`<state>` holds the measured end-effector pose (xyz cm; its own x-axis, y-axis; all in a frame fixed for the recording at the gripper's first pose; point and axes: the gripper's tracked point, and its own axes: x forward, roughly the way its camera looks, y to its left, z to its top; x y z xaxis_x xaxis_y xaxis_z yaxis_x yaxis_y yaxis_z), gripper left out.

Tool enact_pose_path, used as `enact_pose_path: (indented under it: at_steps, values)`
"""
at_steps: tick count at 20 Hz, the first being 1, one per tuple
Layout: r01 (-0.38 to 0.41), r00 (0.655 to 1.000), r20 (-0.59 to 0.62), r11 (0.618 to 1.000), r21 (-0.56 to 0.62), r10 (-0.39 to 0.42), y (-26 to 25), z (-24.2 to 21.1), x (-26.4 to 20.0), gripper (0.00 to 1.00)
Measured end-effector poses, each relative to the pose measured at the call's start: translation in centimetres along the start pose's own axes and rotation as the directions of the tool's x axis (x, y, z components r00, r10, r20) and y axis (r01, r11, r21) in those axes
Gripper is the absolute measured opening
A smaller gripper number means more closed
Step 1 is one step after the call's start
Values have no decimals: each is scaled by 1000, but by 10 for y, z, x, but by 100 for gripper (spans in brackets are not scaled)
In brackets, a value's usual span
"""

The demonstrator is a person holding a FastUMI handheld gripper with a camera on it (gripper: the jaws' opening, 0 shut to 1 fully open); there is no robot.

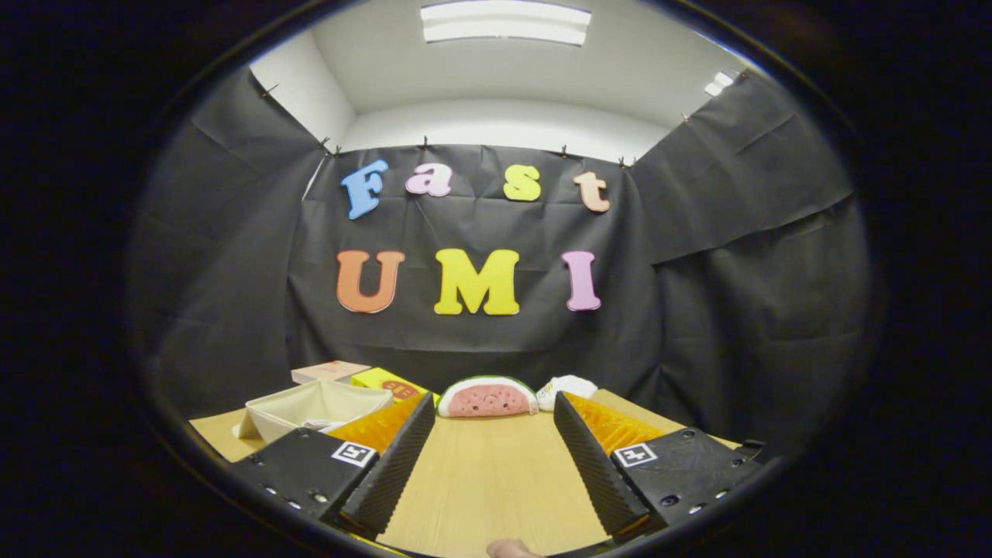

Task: Open the storage box then place both shoes into the box .Put the left shoe in first, then the right shoe, with the right side of both shoes facing outward in a uniform manner.

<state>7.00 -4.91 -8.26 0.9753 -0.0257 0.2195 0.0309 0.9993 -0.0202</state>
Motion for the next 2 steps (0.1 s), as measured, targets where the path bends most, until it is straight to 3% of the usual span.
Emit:
enact_pose_path:
  at_steps: [2]
  values:
    - [4, 1000, 5, 1000, 6, -4, -5, 2, -2, 95]
